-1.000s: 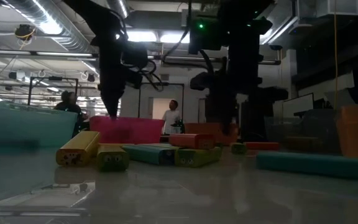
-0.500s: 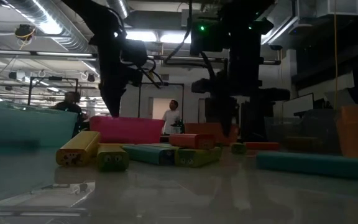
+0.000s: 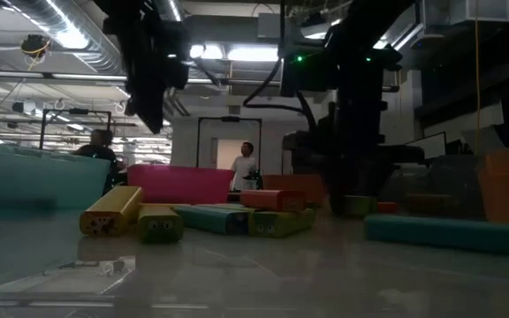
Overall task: Sort blocks
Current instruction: Put the green block into the orange bin
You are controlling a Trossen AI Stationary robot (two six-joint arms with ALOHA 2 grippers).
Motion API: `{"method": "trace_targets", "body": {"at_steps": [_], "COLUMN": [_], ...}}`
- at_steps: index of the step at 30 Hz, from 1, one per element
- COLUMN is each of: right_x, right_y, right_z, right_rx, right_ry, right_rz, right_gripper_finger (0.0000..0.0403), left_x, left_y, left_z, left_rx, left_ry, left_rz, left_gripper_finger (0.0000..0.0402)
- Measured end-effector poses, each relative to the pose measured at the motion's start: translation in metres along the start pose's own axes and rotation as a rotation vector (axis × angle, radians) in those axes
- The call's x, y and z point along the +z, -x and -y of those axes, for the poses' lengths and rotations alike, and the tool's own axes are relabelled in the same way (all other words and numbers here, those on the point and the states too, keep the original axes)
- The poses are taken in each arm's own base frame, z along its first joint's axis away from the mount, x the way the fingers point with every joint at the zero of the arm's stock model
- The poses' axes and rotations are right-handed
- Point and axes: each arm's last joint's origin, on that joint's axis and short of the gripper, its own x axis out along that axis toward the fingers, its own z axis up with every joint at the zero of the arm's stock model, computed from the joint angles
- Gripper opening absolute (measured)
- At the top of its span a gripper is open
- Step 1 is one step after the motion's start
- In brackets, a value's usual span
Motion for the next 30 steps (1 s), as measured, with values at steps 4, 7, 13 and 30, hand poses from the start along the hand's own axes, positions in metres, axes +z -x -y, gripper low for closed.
{"method": "trace_targets", "body": {"at_steps": [4, 7, 13, 30], "right_x": [0.0, 0.0, 0.001, 0.09], "right_y": [0.0, 0.0, 0.002, 0.081], "right_z": [0.0, -0.001, -0.004, -0.027], "right_rx": [0.002, 0.007, 0.023, 0.121], "right_ry": [0.032, 0.079, 0.196, 0.644], "right_rz": [0.003, 0.005, -0.022, 0.172], "right_gripper_finger": [0.0087, 0.0055, 0.0055, 0.0055], "left_x": [-0.003, -0.004, -0.007, -0.033], "left_y": [0.008, 0.009, 0.005, 0.001], "left_z": [0.015, 0.029, 0.062, 0.12], "left_rx": [-0.086, -0.108, -0.152, -0.221], "left_ry": [0.018, -0.01, -0.193, -0.39], "left_rz": [0.032, 0.029, 0.008, -0.13], "left_gripper_finger": [0.0124, 0.0124, 0.0123, 0.0123]}}
